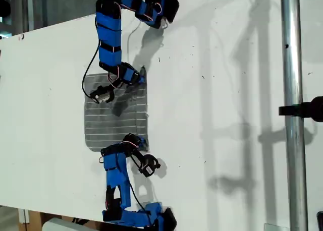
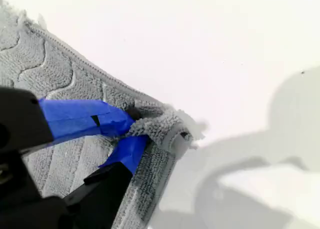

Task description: Grasp corners of a towel and fold twice.

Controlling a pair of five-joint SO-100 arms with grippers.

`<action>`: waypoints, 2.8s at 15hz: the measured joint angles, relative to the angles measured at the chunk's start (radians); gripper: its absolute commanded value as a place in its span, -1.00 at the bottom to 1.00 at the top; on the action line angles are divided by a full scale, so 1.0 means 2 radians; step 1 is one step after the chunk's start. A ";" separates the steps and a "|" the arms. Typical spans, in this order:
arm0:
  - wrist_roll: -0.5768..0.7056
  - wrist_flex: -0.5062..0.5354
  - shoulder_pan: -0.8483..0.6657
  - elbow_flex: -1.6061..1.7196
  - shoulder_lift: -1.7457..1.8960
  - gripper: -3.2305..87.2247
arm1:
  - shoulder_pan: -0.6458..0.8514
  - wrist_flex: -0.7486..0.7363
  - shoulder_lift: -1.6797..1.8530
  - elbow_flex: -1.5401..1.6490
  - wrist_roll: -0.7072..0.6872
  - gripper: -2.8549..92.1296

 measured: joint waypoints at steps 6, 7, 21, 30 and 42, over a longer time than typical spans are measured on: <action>-0.014 0.005 0.019 -0.038 0.000 -0.98 | 0.000 -0.005 0.006 0.007 0.000 -0.94; -0.016 0.016 0.022 -0.047 0.009 -0.98 | 0.000 -0.005 0.006 0.007 0.000 -0.94; -0.133 0.042 0.140 0.095 0.227 -0.98 | -0.240 0.104 0.193 0.060 0.203 -0.94; -0.273 -0.032 0.258 0.232 0.347 -0.98 | -0.334 0.174 0.168 -0.081 0.291 -0.94; 0.076 0.033 -0.080 -0.008 0.208 -0.98 | 0.068 0.153 0.253 -0.084 -0.013 -0.94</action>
